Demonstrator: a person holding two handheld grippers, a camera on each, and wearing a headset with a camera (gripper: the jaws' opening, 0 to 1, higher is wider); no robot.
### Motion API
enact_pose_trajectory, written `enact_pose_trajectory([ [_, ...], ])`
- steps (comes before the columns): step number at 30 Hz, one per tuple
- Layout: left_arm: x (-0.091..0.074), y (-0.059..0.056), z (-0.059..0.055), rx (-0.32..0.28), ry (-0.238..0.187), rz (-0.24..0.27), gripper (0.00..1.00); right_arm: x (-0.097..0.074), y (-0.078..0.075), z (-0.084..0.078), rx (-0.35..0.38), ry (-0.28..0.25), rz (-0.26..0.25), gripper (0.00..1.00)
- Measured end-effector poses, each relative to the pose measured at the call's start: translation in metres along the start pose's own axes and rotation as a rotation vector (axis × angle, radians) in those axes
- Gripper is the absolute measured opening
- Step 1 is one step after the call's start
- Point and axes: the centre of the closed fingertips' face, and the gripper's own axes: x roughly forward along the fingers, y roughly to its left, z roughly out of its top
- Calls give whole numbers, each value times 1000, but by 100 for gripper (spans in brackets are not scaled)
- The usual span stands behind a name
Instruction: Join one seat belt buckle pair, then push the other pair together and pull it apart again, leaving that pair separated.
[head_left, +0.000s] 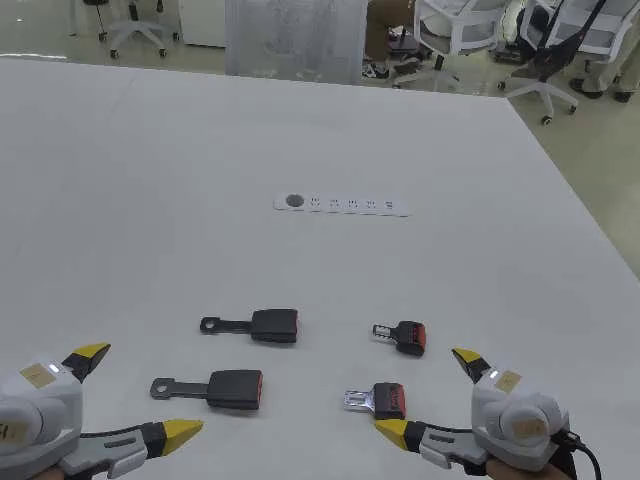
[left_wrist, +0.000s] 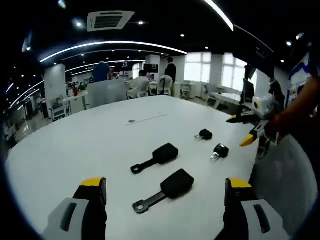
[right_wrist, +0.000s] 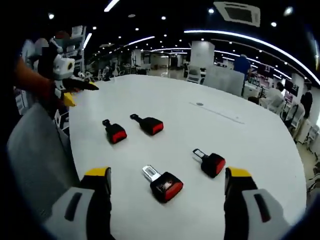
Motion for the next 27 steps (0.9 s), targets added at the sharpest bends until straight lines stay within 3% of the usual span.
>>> enact_pose_trajectory([
  [5,3,3,1,14,4,-34,100,2,2,1,-32,7,13,96],
  [10,5,1,5,73,20,-95,100,4,4,0,-56,20,33,97],
  [13,5,4,4,79,27,-96,100,5,6,-1,-67,28,44,97],
  [27,5,-2,9,90,25,-134,100,6,5,-3,-69,32,62,97],
])
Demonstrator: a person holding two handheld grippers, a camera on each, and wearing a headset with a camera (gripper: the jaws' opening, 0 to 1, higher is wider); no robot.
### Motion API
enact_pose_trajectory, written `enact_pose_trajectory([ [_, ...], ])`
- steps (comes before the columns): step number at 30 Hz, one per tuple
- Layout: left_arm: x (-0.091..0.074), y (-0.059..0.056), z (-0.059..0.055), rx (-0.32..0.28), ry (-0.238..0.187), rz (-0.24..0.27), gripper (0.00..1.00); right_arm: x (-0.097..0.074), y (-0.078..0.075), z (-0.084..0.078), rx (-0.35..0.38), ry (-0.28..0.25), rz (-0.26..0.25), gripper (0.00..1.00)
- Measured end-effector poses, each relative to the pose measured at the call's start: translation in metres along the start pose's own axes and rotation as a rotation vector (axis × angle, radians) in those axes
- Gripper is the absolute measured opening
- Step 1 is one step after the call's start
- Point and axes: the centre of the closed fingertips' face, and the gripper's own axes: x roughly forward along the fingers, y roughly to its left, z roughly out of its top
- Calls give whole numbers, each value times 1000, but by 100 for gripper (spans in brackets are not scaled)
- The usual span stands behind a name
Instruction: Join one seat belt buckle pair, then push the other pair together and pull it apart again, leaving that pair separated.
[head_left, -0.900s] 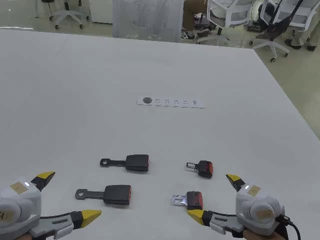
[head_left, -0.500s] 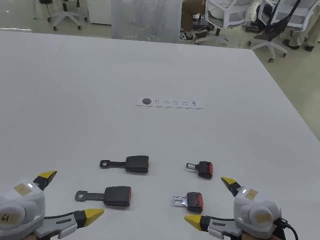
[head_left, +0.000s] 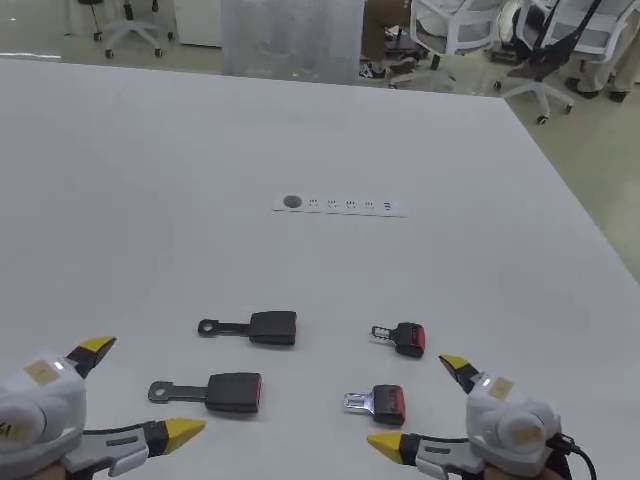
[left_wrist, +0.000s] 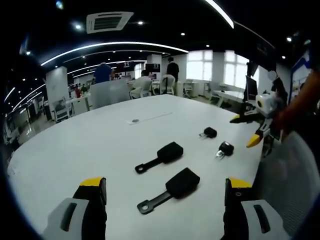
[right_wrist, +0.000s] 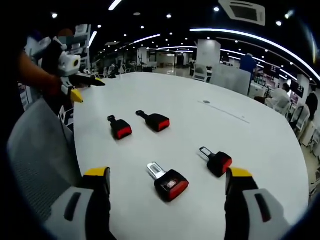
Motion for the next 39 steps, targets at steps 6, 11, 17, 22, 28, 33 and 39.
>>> enact_pose_trajectory([
  [6,1,1,1,-6,-5,-4,100,0,2,1,1,-2,8,97],
  [11,0,-2,1,-4,-3,-7,100,0,4,0,-5,3,14,96],
  [17,-1,-4,-1,-13,4,-11,100,-1,6,0,-5,4,16,96],
  [22,-1,-7,-1,-12,5,-19,100,-1,8,-1,-3,6,22,96],
  [28,-1,-9,-1,-10,7,-25,100,-3,10,-2,-6,13,28,95],
  [33,-1,-10,-2,-12,10,-28,100,-4,11,-3,-9,17,31,95],
  [39,-1,-12,-2,-13,9,-30,100,-4,11,-3,-10,16,31,94],
])
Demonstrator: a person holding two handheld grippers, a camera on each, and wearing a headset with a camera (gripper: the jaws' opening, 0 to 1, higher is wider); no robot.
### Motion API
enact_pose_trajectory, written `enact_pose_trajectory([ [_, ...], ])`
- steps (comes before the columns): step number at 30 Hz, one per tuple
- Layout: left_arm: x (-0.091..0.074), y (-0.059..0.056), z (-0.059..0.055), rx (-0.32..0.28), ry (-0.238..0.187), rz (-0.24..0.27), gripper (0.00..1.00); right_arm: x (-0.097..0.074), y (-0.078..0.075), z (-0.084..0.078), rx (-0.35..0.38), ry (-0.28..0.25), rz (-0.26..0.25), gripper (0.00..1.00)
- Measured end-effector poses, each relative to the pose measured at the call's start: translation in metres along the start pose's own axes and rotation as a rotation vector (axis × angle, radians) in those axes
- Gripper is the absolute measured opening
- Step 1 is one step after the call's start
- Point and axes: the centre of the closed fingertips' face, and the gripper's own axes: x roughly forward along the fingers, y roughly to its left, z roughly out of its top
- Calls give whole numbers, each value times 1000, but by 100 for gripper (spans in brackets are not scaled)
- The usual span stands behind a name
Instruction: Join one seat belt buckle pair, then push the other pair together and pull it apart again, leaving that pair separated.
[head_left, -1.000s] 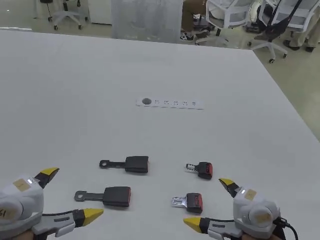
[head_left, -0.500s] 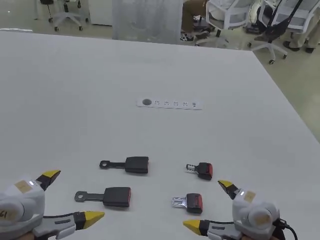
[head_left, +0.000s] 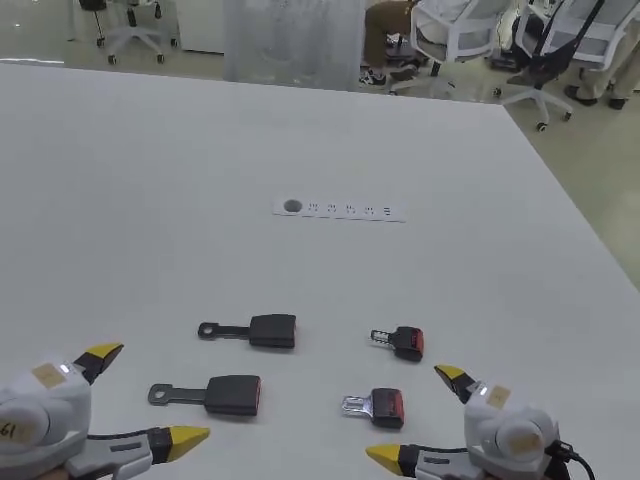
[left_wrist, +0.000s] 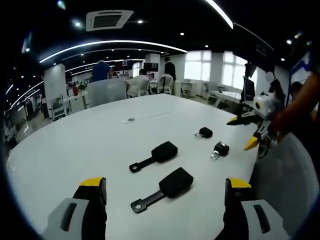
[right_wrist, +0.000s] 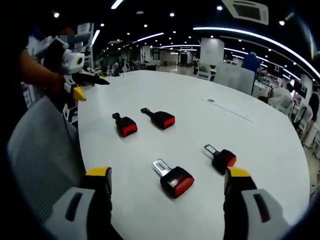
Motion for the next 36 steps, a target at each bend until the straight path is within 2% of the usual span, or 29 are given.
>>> enact_pose_trajectory([
  [18,2,-1,0,4,4,-9,100,0,1,-2,-1,7,15,93],
  [36,12,-3,-1,19,27,-50,100,3,-1,-6,-15,43,80,92],
])
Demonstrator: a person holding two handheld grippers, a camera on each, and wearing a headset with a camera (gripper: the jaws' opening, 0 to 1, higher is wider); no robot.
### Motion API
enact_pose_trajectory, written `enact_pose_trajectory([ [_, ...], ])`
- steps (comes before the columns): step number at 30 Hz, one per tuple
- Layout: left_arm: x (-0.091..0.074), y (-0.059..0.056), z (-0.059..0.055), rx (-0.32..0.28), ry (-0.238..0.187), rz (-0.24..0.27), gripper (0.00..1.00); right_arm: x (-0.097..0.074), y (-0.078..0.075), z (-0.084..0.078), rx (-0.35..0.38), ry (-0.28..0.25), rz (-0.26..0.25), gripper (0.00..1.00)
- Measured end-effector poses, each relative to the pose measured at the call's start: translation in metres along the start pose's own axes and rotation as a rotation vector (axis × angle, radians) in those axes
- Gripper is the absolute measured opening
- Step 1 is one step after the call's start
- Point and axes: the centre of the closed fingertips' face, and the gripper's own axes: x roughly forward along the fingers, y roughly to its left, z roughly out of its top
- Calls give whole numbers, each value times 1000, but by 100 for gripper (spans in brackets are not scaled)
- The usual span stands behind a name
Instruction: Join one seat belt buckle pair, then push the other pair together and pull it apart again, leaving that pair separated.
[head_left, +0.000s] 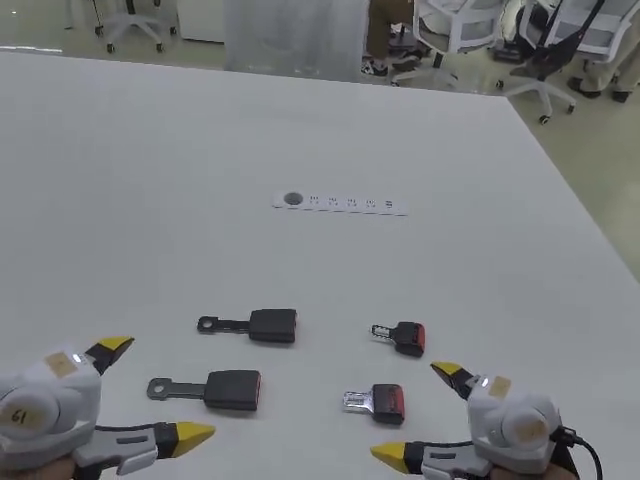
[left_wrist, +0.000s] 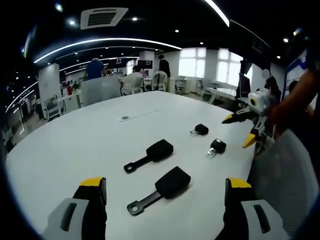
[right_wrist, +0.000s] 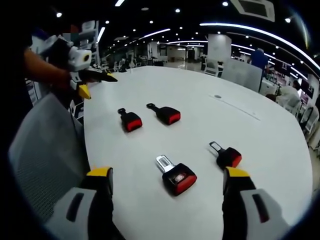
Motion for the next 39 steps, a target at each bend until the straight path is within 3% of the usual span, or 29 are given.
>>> enact_pose_trajectory([
  [11,8,2,-4,23,25,-10,100,3,-5,-3,-16,27,38,90],
  [20,17,-4,-8,36,46,-55,100,10,-3,-7,-20,46,74,86],
  [26,25,-6,-13,45,72,-85,100,14,-4,-7,-31,41,94,86],
  [39,46,-8,-31,89,160,-185,95,30,-12,-16,-35,101,162,85],
])
